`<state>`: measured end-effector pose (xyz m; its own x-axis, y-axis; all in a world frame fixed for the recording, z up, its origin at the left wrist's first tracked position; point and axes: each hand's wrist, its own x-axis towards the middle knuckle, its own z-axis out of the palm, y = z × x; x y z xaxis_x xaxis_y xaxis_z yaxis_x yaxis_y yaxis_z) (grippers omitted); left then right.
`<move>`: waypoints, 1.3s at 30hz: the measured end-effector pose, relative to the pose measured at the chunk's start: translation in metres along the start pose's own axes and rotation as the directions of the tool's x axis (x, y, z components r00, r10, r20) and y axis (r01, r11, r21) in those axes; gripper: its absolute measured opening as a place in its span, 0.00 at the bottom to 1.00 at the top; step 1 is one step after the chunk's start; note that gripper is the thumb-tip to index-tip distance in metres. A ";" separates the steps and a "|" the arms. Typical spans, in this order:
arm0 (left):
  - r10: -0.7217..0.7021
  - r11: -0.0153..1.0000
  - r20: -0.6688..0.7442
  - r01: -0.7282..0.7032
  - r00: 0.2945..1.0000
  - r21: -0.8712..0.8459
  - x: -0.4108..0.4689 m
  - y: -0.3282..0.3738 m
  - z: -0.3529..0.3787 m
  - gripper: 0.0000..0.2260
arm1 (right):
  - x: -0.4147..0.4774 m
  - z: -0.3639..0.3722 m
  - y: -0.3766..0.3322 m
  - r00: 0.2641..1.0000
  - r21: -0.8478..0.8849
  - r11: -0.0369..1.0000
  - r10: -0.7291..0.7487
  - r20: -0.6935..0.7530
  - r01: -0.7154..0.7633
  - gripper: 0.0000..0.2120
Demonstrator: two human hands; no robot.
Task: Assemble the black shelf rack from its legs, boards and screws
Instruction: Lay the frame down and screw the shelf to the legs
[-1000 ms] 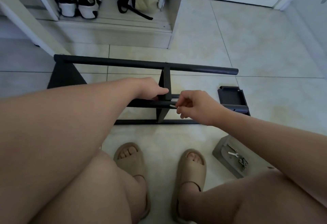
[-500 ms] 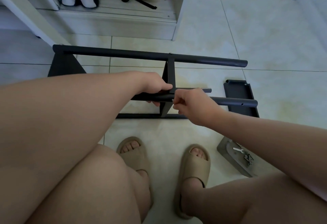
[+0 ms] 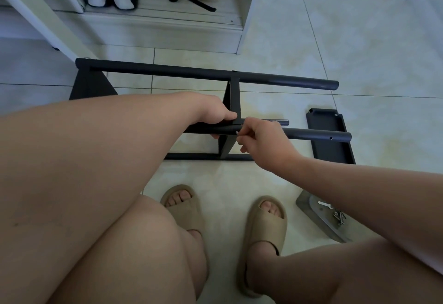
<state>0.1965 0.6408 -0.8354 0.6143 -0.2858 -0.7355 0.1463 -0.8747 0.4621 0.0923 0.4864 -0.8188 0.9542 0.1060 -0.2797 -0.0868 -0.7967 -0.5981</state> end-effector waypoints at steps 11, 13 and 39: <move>0.054 0.998 -0.056 -0.055 0.997 -0.021 -0.003 -0.003 0.004 0.22 | 0.003 0.002 -0.002 0.988 -0.121 0.981 -0.146 0.054 0.152 0.04; 0.057 0.998 -0.056 -0.058 0.997 -0.027 -0.003 -0.002 0.003 0.22 | 0.004 0.002 0.001 0.994 -0.090 0.990 -0.110 0.029 0.112 0.04; -0.008 0.995 -0.010 0.007 1.000 -0.100 -0.005 -0.001 0.003 0.20 | 0.004 0.008 0.001 0.981 0.495 0.848 0.190 0.043 -0.186 0.10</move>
<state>0.1910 0.6420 -0.8332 0.6205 -0.2747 -0.7345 0.2280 -0.8330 0.5041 0.0940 0.4909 -0.8260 0.9070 -0.0220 -0.4205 -0.3933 -0.4010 -0.8274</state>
